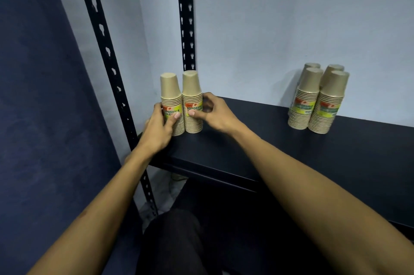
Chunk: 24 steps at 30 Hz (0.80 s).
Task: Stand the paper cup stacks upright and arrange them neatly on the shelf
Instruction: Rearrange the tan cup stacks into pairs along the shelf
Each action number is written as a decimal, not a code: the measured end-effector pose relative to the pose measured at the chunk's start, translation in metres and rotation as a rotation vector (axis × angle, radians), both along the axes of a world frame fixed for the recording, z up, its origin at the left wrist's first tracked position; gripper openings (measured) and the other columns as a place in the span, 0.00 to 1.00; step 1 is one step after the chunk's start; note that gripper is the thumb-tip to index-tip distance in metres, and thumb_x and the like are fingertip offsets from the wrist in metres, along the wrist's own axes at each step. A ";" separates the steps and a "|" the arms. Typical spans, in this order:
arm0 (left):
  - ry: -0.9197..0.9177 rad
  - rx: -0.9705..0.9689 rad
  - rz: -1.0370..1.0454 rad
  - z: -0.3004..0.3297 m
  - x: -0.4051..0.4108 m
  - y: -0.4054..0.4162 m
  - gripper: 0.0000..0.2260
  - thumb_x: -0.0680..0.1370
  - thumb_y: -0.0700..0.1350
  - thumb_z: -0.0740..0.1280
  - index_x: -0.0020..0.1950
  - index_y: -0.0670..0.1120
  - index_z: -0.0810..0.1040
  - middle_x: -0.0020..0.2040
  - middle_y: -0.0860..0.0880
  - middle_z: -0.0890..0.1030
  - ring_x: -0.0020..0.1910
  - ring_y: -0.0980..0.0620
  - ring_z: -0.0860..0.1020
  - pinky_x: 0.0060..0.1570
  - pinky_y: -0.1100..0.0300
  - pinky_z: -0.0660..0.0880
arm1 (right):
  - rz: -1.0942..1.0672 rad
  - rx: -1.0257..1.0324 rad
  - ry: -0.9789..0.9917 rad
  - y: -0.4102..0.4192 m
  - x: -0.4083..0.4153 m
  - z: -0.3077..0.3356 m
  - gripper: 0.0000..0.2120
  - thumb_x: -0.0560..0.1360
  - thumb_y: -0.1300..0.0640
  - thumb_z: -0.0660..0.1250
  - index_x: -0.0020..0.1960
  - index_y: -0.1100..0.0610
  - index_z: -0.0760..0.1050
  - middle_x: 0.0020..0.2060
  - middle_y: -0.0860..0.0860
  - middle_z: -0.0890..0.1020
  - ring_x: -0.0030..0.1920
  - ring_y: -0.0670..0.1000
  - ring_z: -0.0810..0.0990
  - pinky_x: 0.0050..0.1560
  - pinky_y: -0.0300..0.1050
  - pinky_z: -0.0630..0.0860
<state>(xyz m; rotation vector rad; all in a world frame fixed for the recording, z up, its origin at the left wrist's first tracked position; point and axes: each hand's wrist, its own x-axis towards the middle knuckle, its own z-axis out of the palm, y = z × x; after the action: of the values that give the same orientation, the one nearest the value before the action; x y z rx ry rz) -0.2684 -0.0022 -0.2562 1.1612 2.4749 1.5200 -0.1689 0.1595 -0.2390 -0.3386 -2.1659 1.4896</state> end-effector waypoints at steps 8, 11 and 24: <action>0.047 -0.005 -0.146 0.000 0.033 0.045 0.23 0.81 0.55 0.67 0.72 0.46 0.68 0.68 0.48 0.79 0.67 0.47 0.77 0.65 0.53 0.73 | -0.083 0.089 0.014 0.041 0.065 0.003 0.26 0.72 0.56 0.78 0.65 0.57 0.71 0.58 0.54 0.83 0.55 0.49 0.84 0.45 0.37 0.80; 0.040 -0.002 -0.231 0.001 0.054 0.068 0.22 0.80 0.54 0.68 0.70 0.47 0.70 0.67 0.50 0.80 0.66 0.49 0.77 0.66 0.52 0.73 | -0.158 0.109 0.019 0.056 0.098 0.002 0.25 0.71 0.55 0.79 0.63 0.57 0.72 0.57 0.54 0.83 0.55 0.50 0.85 0.48 0.40 0.81; -0.036 0.015 -0.593 -0.003 0.164 0.156 0.30 0.74 0.62 0.71 0.71 0.49 0.69 0.68 0.51 0.80 0.66 0.54 0.78 0.67 0.47 0.74 | -0.512 0.185 0.036 0.092 0.258 -0.006 0.24 0.69 0.55 0.81 0.58 0.58 0.73 0.51 0.53 0.85 0.51 0.52 0.85 0.53 0.47 0.83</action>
<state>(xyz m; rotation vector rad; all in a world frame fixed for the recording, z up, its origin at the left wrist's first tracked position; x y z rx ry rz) -0.1048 0.1541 -0.2590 1.6501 1.8405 1.3578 0.0892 0.2512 -0.2449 -0.7291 -1.9695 0.9960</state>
